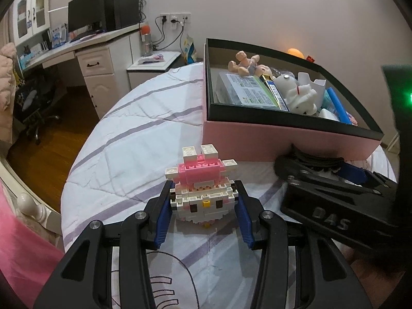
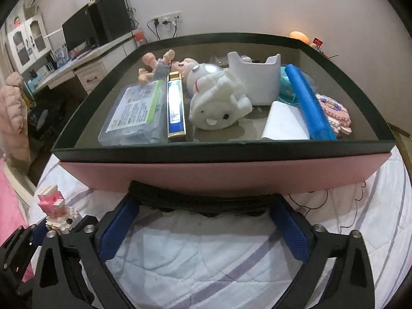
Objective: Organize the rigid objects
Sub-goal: 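Grasp the Hello Kitty block figure with the left tool while the right tool grasps the black comb, then lower the Hello Kitty figure and comb into the tray and open both tools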
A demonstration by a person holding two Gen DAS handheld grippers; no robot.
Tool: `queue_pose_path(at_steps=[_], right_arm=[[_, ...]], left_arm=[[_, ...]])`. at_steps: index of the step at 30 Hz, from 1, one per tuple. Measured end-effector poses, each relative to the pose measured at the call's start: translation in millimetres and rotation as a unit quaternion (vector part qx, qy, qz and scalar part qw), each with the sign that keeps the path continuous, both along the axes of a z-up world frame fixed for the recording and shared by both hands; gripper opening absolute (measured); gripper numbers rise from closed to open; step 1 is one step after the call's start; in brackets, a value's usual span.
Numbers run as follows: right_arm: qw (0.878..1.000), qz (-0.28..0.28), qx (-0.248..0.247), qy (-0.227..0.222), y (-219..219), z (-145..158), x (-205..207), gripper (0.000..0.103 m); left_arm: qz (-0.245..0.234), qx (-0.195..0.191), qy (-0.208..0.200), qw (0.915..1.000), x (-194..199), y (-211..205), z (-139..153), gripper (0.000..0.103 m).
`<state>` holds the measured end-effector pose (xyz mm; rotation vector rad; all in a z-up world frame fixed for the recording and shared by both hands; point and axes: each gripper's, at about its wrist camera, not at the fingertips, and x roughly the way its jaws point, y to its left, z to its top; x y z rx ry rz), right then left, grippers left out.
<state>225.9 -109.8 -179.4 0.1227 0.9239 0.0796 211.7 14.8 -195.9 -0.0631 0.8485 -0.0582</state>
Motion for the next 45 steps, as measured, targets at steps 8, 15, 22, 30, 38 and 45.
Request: queue_pose_path(at_steps=[8, 15, 22, 30, 38, 45], right_arm=[[0.999, 0.019, 0.04, -0.014, -20.6, 10.1, -23.0, 0.095], [0.998, 0.017, 0.054, -0.041, -42.3, 36.2, -48.0, 0.095], [0.993, 0.014, 0.066, -0.092, -66.8, 83.0, -50.6, 0.095], [0.99, 0.008, 0.051, -0.135, -94.2, 120.2, -26.3, 0.095], [0.99, 0.016, 0.039, -0.134, -101.7, 126.3, 23.2, 0.096], [0.994, 0.026, 0.035, -0.102, -102.2, 107.9, 91.9, 0.096]], left_arm=[[0.008, 0.005, -0.01, 0.9999, -6.0, 0.8, 1.7, 0.046], [0.001, -0.003, -0.019, 0.9998, -16.5, -4.7, 17.7, 0.046], [-0.018, -0.001, -0.067, 0.9976, -8.5, -15.5, 66.0, 0.046], [-0.036, 0.002, -0.118, 0.9923, 21.4, -32.9, 116.6, 0.046], [-0.05, -0.002, -0.109, 0.9927, 81.5, -49.7, 119.2, 0.046], [-0.054, 0.002, -0.07, 0.9961, 157.3, -58.8, 98.9, 0.046]])
